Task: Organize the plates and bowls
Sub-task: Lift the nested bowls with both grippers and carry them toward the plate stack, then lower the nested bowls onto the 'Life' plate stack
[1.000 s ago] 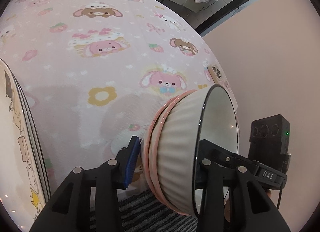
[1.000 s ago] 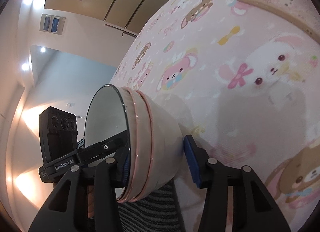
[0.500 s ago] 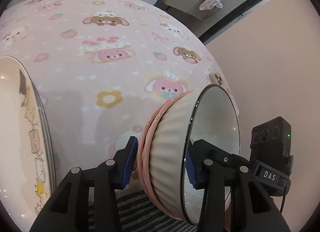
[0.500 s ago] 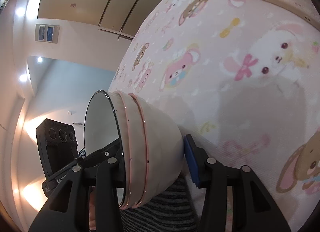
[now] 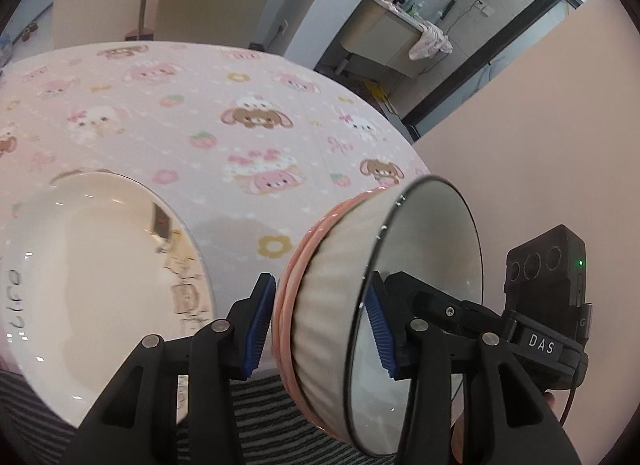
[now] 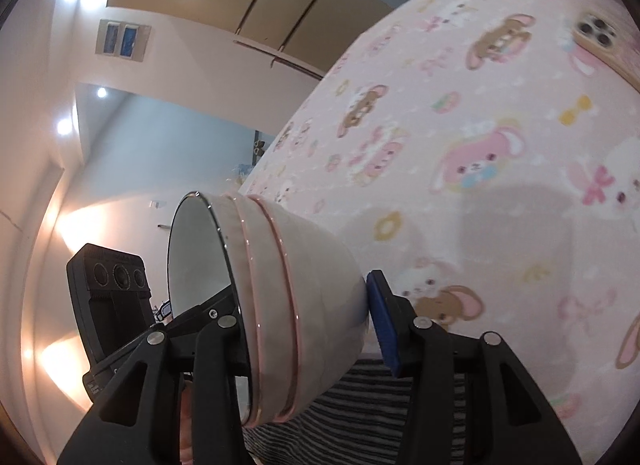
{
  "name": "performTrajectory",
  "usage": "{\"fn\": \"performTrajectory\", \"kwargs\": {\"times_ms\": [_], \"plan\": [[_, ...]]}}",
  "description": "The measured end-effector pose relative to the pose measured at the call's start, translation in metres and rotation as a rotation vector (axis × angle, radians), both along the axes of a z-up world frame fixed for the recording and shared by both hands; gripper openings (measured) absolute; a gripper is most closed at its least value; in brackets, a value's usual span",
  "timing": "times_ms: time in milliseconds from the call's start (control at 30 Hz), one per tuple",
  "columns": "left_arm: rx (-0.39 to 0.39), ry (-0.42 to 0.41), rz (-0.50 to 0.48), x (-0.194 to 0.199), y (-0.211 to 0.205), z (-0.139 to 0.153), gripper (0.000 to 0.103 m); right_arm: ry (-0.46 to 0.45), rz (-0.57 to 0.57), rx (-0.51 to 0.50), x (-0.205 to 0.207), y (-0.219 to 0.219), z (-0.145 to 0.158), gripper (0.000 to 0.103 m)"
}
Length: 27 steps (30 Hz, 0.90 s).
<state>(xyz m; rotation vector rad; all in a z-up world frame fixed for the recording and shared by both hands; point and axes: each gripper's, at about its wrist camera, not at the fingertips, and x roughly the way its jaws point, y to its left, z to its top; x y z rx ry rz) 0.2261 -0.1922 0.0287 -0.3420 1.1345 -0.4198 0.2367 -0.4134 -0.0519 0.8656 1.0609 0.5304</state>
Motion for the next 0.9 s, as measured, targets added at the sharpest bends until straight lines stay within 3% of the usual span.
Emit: {"fn": "performTrajectory", "kwargs": {"times_ms": [167, 600, 900], "plan": [[-0.007, -0.015, 0.064, -0.004, 0.039, 0.013, 0.050, -0.017, 0.075, 0.004, 0.017, 0.038, 0.016, 0.045], [-0.035, -0.003, 0.231, -0.023, 0.139, 0.015, 0.050, 0.039, 0.222, -0.012, 0.035, 0.136, 0.016, 0.045], [-0.024, 0.053, 0.287, -0.031, 0.176, -0.012, 0.050, 0.111, 0.296, -0.015, 0.036, 0.180, -0.011, 0.045]]}}
